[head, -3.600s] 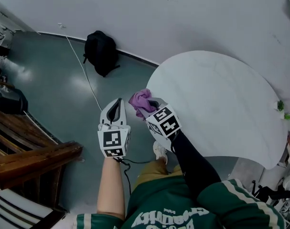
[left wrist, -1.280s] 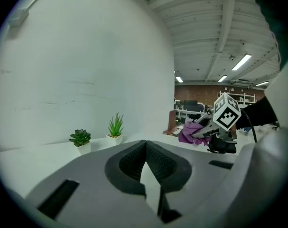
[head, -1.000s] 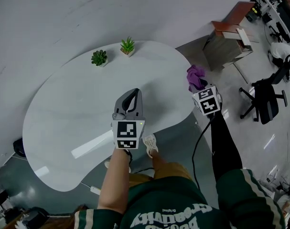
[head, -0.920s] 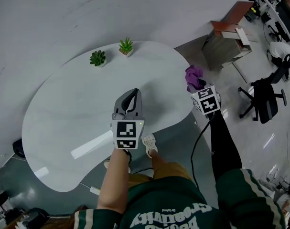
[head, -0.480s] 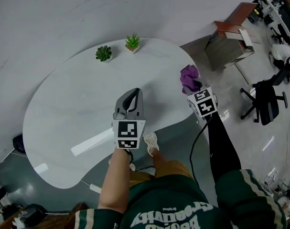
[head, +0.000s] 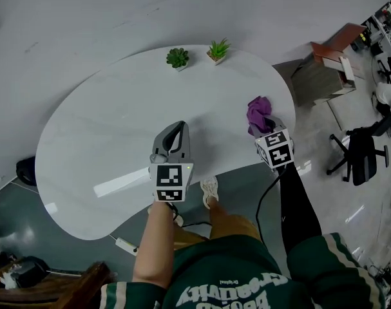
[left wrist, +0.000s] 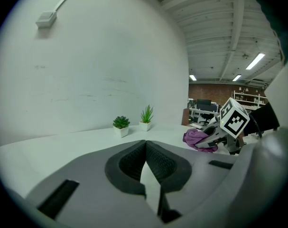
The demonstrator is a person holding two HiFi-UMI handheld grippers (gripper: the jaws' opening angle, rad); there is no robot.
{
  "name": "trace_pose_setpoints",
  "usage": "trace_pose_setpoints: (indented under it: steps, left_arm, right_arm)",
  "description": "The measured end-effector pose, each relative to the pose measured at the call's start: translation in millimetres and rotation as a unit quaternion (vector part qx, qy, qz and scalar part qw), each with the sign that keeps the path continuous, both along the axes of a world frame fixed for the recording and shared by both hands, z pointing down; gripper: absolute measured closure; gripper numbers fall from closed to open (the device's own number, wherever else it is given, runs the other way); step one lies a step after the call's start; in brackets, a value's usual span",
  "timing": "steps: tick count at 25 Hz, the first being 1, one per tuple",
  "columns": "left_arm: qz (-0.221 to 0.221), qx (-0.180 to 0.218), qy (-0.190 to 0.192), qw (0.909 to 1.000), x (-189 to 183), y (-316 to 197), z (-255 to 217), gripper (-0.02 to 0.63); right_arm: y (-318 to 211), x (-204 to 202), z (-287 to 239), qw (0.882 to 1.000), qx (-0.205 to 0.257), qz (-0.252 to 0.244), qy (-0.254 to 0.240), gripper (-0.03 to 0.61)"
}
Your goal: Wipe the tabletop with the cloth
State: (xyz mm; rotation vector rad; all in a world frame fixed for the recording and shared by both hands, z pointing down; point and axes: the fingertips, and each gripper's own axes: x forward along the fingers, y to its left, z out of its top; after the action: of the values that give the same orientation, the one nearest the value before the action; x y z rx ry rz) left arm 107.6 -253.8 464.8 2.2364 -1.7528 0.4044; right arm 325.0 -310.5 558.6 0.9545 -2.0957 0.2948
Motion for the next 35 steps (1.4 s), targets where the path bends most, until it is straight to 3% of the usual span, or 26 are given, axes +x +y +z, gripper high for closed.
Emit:
trace_pose_setpoints:
  steps: [19,35]
  left_arm:
    - [-0.069,0.001,0.005,0.9976,-155,97,-1,0.614]
    - [-0.106,0.004,-0.008,0.9943,-312,212,-9,0.614]
  right_arm:
    - [85,-171,2,0.997,-0.012,-0.081,0.002,0.488]
    - [190,-349,1,0.991,-0.015,-0.130,-0.011,0.486]
